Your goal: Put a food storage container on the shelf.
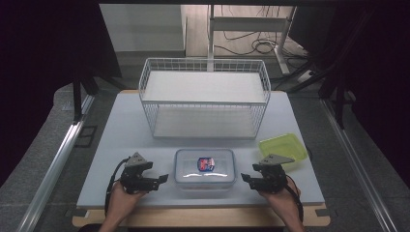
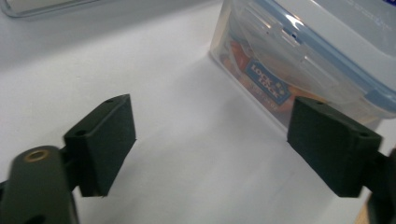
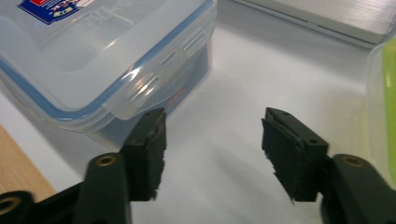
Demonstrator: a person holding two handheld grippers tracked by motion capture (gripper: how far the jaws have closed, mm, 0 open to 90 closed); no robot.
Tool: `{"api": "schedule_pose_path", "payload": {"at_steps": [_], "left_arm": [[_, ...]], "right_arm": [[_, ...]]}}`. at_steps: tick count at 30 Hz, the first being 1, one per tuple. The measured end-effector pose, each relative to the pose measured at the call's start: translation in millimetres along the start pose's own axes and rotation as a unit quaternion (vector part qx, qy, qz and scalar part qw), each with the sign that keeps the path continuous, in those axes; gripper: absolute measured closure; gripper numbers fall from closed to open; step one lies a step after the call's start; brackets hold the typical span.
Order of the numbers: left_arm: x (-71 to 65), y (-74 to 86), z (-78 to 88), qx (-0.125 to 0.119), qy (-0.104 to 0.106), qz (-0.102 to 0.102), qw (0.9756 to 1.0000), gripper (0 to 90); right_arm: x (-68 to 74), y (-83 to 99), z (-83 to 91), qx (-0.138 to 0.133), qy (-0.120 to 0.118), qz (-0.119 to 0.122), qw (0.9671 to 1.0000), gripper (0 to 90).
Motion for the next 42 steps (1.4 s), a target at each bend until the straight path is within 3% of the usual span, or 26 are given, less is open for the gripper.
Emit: {"api": "schedule_pose_path", "payload": {"at_steps": [3, 8, 16, 21, 23, 27, 31, 34, 36, 42], "left_arm": [[-1.4, 0.8, -0.1, 0.0, 0.001, -0.006, 1.0, 12.1], [-0.8, 2.5, -1.3, -0.003, -0.006, -0.042, 0.9991, 8.5], [-1.9, 2.9, -2.4, -0.001, 0.001, -0.046, 0.9989, 5.3], [2.4, 1.4, 1.9, 0.011, -0.007, -0.056, 0.9984, 5.8], [4.9, 0.1, 4.4, 0.015, -0.006, -0.046, 0.9988, 6.2], [-1.0, -5.2, 6.7, 0.016, 0.029, -0.018, 0.9993, 3.0], [-11.5, -12.8, 4.8, 0.021, 0.053, -0.008, 0.9983, 1.1], [-22.6, -21.9, 2.6, 0.019, 0.088, 0.007, 0.9959, 0.9], [-28.1, -27.0, -1.7, 0.025, 0.098, 0.007, 0.9949, 1.6], [-37.0, -35.7, -26.1, 0.048, 0.113, 0.001, 0.9924, 1.2]], "right_arm": [[-1.4, 0.6, 0.3, -0.001, 0.0, 0.001, 1.0, 33.7], [-3.4, 0.8, 0.8, -0.003, 0.002, 0.001, 1.0, 28.3], [-5.1, 0.0, -1.5, -0.01, 0.001, 0.01, 0.9999, 18.1], [-4.3, -0.7, -2.7, -0.006, -0.003, 0.005, 1.0, 14.1], [-5.6, -1.9, -3.7, -0.007, 0.002, 0.004, 1.0, 12.7], [-4.0, -9.5, -2.8, -0.014, -0.001, -0.003, 0.9999, 6.9], [1.3, -17.4, -3.2, -0.019, -0.019, -0.02, 0.9994, 3.9], [5.0, -21.2, -5.8, -0.014, -0.04, -0.046, 0.998, 3.3], [8.7, -24.3, -7.7, -0.009, -0.057, -0.063, 0.9964, 3.3], [17.1, -29.7, -19.1, 0.016, -0.087, -0.074, 0.9933, 4.9]]}}
Point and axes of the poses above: each handheld gripper's, and its own axes: z roughly backward along the jaws, y roughly out of its underside, x roughly to its left, the point moved 10 cm from there along -z, roughly forward along the jaws, and after that the axes turned 13 degrees about -x, right-handed, at the moved point
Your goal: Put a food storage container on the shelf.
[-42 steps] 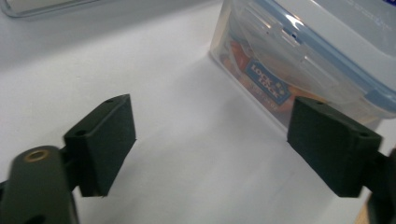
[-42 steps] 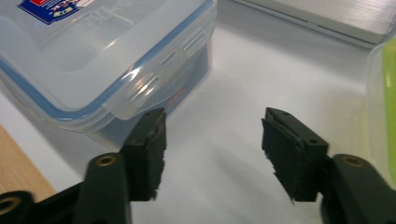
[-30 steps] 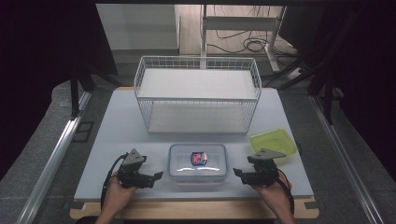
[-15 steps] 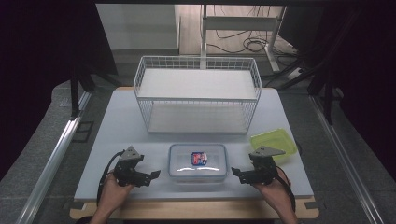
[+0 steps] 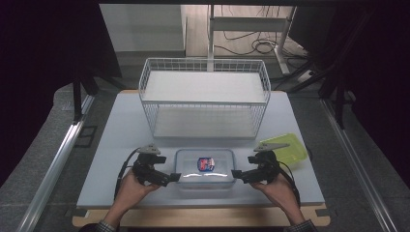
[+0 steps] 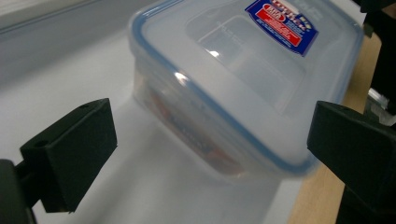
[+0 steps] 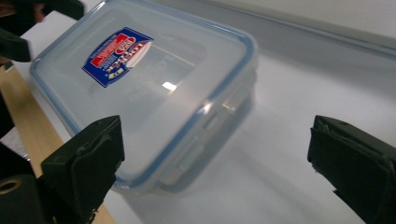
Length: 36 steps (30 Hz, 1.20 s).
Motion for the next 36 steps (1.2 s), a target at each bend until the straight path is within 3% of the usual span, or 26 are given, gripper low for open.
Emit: {"api": "schedule_pose_path", "payload": {"at_steps": [1, 6, 10, 14, 18, 21, 25, 28, 30, 32, 34, 36], "left_arm": [[0.3, -0.7, -3.2, 0.005, 0.002, -0.002, 1.0, 1.2], [-2.7, -1.5, -16.9, 0.019, 0.032, 0.025, 0.999, 0.8], [-8.8, 3.2, -22.6, 0.032, 0.062, 0.052, 0.9962, 0.1], [-10.3, 5.9, -21.8, 0.036, 0.068, 0.062, 0.9951, 0.0], [-10.8, 8.9, -21.7, 0.036, 0.076, 0.095, 0.9919, 0.5], [-12.9, 10.6, -15.7, 0.037, 0.08, 0.103, 0.9907, 6.1], [-20.1, 14.8, -7.3, 0.037, 0.08, 0.096, 0.9915, 13.3], [-23.2, 14.5, 1.0, 0.013, 0.072, 0.096, 0.9926, 24.3], [-23.8, 12.8, 5.0, -0.002, 0.071, 0.098, 0.9927, 31.8], [-23.7, 11.4, 7.2, -0.012, 0.072, 0.109, 0.9914, 36.2], [-22.7, 9.8, 8.5, -0.027, 0.077, 0.13, 0.9882, 41.7], [-22.8, 8.8, 8.7, -0.03, 0.074, 0.134, 0.9877, 44.0]], "right_arm": [[0.9, 0.7, -2.8, 0.006, -0.004, -0.003, 1.0, 4.9], [6.5, 5.4, -18.4, 0.03, -0.026, -0.02, 0.999, 5.3], [10.9, 9.2, -26.6, 0.042, -0.05, -0.05, 0.9966, 5.1], [15.2, 12.6, -31.6, 0.052, -0.077, -0.075, 0.9928, 5.6], [18.1, 14.0, -36.0, 0.059, -0.082, -0.09, 0.9908, 5.0], [16.7, 11.8, -28.7, 0.055, -0.081, -0.097, 0.9905, 14.3], [16.8, 12.1, -16.7, 0.039, -0.086, -0.12, 0.9883, 27.9], [16.5, 11.2, -6.7, 0.022, -0.091, -0.132, 0.9868, 36.7], [19.7, 12.1, -2.5, 0.018, -0.084, -0.125, 0.9884, 37.5], [21.8, 13.0, 1.4, 0.014, -0.08, -0.126, 0.9888, 41.7], [22.0, 13.2, 6.7, 0.007, -0.084, -0.133, 0.9875, 46.2], [23.4, 14.0, 10.6, 0.001, -0.085, -0.136, 0.987, 48.0]]}}
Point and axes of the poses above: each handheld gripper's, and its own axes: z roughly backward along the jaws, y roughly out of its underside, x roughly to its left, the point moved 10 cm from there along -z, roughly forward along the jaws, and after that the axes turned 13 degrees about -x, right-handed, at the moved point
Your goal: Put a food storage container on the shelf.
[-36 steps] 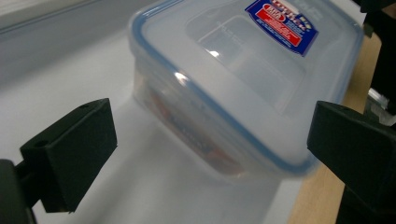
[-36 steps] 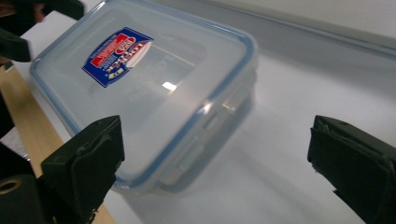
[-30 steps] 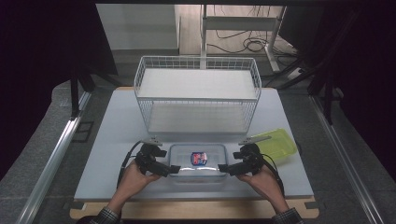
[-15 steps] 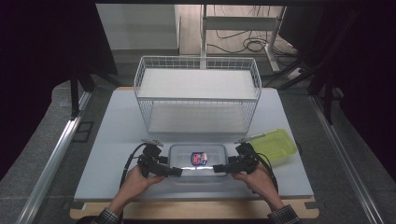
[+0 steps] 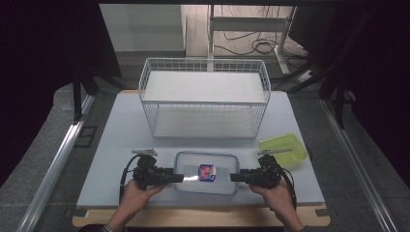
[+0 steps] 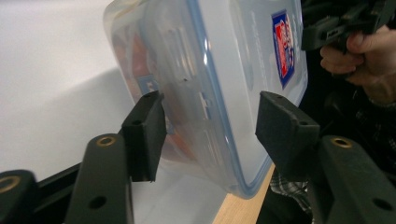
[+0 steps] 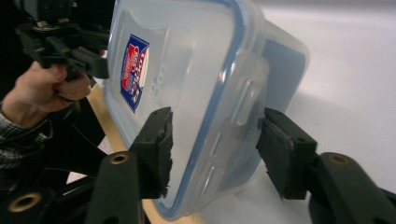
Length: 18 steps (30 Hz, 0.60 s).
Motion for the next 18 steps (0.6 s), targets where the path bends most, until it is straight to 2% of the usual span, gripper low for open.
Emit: {"api": "schedule_pose_path", "payload": {"at_steps": [4, 5, 6, 7, 11, 18], "left_arm": [[-1.4, -4.4, 1.2, -0.015, -0.007, 0.012, 0.9998, 48.4], [-1.9, -5.2, 1.9, -0.018, -0.005, 0.003, 0.9998, 52.4], [-2.0, -5.5, 1.1, -0.021, -0.01, -0.002, 0.9997, 52.6], [-1.4, -5.6, 0.8, -0.022, -0.008, 0.001, 0.9997, 52.5], [0.1, -6.3, -0.1, -0.024, -0.007, 0.007, 0.9997, 52.4], [-1.9, -3.6, 1.4, -0.018, -0.008, -0.014, 0.9997, 52.4]], "right_arm": [[3.5, 0.1, 2.2, -0.014, 0.017, 0.011, 0.9997, 49.7], [4.1, -2.1, 3.3, -0.022, 0.023, 0.019, 0.9993, 50.4], [4.6, -4.2, 4.0, -0.028, 0.028, 0.035, 0.9986, 50.2], [4.5, -5.0, 3.8, -0.028, 0.034, 0.046, 0.998, 50.2], [1.4, -5.5, 2.3, -0.047, 0.025, 0.024, 0.9983, 50.0], [1.9, -1.4, 2.7, -0.056, 0.015, 0.013, 0.9982, 48.9]]}}
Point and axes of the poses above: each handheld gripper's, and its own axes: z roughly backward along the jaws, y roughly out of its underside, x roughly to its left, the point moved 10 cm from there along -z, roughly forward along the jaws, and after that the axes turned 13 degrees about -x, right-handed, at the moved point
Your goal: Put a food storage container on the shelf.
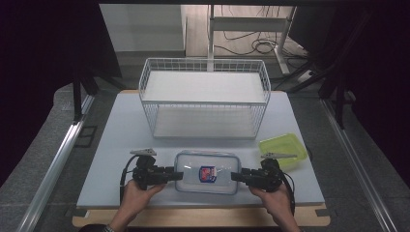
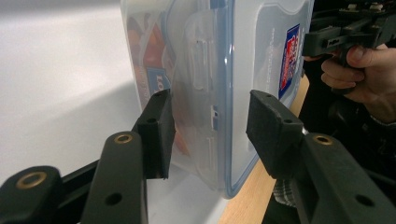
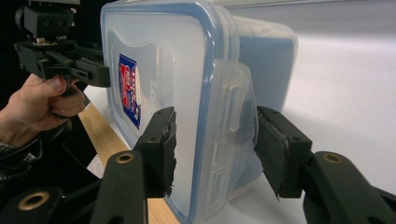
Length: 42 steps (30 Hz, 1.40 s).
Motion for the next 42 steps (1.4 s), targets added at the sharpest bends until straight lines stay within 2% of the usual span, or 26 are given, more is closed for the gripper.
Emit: {"api": "schedule_pose_path", "payload": {"at_steps": [6, 11, 14, 24, 42], "left_arm": [[0.0, 1.0, -0.1, -0.004, -0.003, 0.005, 1.0, 52.1], [0.9, -0.4, -1.1, -0.018, -0.005, 0.026, 0.9995, 52.3], [1.5, -4.3, -0.7, -0.024, -0.005, 0.024, 0.9994, 52.6], [-6.0, -33.4, 10.7, -0.047, -0.01, -0.004, 0.9988, 52.6], [-16.2, -94.2, 23.9, -0.076, -0.015, -0.033, 0.9965, 52.6]], "right_arm": [[-1.4, 5.1, -1.0, -0.001, -0.003, -0.02, 0.9998, 48.5], [-1.3, 4.4, -1.3, -0.004, 0.002, -0.021, 0.9998, 49.2], [-0.5, 1.0, -2.0, -0.009, 0.005, -0.014, 0.9998, 49.3], [11.2, -32.4, -3.0, -0.036, -0.008, 0.016, 0.9992, 49.4], [28.3, -96.4, -5.3, -0.059, -0.019, 0.037, 0.9974, 49.4]]}}
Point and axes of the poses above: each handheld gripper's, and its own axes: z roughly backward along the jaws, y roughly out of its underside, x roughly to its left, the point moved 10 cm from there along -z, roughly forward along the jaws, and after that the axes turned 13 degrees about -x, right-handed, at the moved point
